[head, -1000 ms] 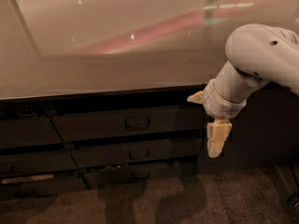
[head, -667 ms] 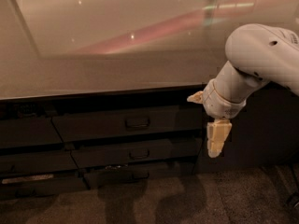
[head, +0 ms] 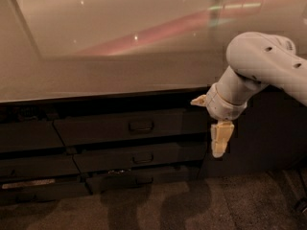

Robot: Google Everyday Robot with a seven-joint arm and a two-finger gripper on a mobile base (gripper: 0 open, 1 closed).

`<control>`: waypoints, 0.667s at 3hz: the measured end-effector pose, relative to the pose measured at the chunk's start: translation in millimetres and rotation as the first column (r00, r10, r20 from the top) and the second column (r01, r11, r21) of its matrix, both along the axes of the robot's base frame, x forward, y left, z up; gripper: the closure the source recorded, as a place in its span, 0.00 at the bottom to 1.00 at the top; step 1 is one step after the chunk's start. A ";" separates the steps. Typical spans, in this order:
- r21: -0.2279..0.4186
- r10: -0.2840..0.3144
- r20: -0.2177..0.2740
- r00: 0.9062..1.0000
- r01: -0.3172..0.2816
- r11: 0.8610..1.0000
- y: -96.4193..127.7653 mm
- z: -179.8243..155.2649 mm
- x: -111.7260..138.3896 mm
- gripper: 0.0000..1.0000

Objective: Open top drawer

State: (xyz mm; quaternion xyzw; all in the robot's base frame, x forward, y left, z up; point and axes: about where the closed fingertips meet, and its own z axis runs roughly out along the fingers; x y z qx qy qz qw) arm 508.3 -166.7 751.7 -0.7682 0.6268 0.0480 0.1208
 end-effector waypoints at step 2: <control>0.040 0.036 -0.037 0.999 -0.035 0.999 -7.7 -22.0 15.7 0.00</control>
Offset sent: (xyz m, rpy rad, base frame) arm 0.0119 -0.0068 -0.0166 0.0313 0.0307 0.0262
